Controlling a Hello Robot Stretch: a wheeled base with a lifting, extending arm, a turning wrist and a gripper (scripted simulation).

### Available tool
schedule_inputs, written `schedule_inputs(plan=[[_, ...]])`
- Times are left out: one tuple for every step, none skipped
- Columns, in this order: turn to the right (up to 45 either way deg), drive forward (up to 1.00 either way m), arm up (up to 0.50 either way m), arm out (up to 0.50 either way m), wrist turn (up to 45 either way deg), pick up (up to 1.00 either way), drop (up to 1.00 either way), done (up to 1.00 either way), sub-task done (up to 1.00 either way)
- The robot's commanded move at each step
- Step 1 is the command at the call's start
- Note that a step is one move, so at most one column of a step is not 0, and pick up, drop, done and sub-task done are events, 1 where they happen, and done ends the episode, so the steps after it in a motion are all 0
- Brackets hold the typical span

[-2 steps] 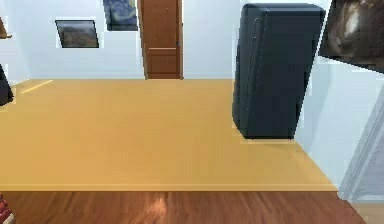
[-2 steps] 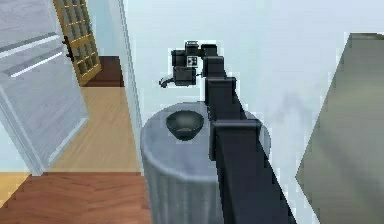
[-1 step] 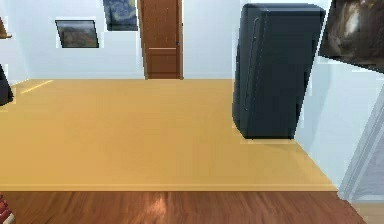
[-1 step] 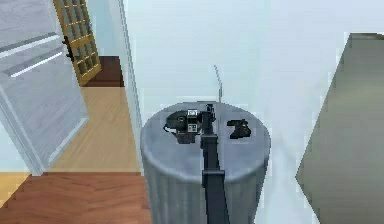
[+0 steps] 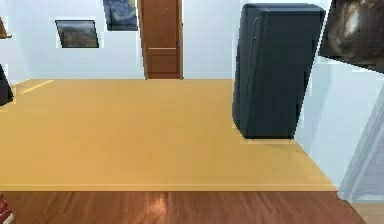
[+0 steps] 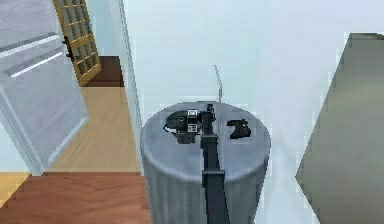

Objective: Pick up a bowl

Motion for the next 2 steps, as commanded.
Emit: schedule_inputs(plan=[[0.0,0.00,0.10,0.00,0.0,0.00,0.00,0.00,0.00],[0.0,0.00,0.00,0.00,0.0,0.00,0.00,1.00,0.00]])
